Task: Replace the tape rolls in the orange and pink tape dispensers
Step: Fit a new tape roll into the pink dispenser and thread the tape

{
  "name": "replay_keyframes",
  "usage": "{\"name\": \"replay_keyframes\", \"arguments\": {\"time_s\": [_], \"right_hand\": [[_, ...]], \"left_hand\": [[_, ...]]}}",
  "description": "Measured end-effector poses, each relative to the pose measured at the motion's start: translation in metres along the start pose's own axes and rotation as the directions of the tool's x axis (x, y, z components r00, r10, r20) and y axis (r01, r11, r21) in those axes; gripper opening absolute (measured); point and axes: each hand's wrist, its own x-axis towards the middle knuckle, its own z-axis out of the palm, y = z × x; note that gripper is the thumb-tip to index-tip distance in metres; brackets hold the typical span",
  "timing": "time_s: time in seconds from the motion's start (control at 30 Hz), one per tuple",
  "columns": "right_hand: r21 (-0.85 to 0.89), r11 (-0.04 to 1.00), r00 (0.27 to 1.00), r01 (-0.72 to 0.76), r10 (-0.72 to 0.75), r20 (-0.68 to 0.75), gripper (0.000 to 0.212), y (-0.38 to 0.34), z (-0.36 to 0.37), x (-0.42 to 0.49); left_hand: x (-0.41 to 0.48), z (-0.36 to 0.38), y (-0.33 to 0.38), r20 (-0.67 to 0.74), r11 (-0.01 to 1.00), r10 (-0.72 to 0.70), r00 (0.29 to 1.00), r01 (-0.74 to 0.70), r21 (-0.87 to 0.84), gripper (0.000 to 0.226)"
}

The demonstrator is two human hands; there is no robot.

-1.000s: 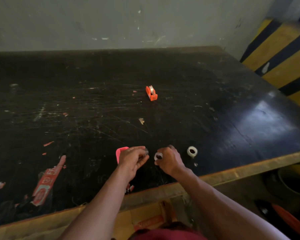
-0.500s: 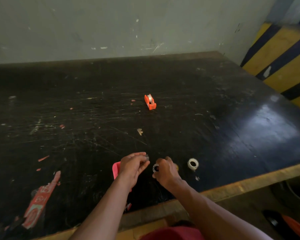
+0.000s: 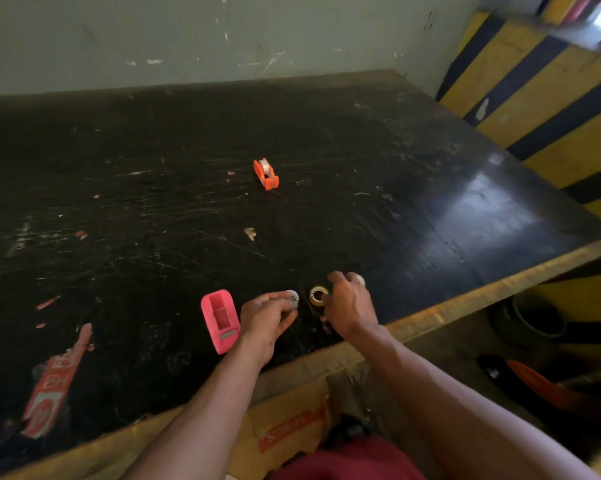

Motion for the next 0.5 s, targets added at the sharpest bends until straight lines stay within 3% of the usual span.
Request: {"name": "replay_keyframes", "arguments": {"time_s": [0.27,0.5], "right_hand": [[-0.091,0.994,0.991,-0.063,0.074,0.113,0.059,0.041,-0.021,0.031],[-0.118,0.991,0.972,0.061,-0.032,0.234,0.035,0.063,-0.025,0.052]], "left_hand": [[-0.003,0.026,0.002,-0.026,0.997,0.012,1.0,-0.01,0.075,0.018],[0.004,0.06,0.011,-0.073,0.996,0.047,0.996,-0.041,0.08,0.019]]}}
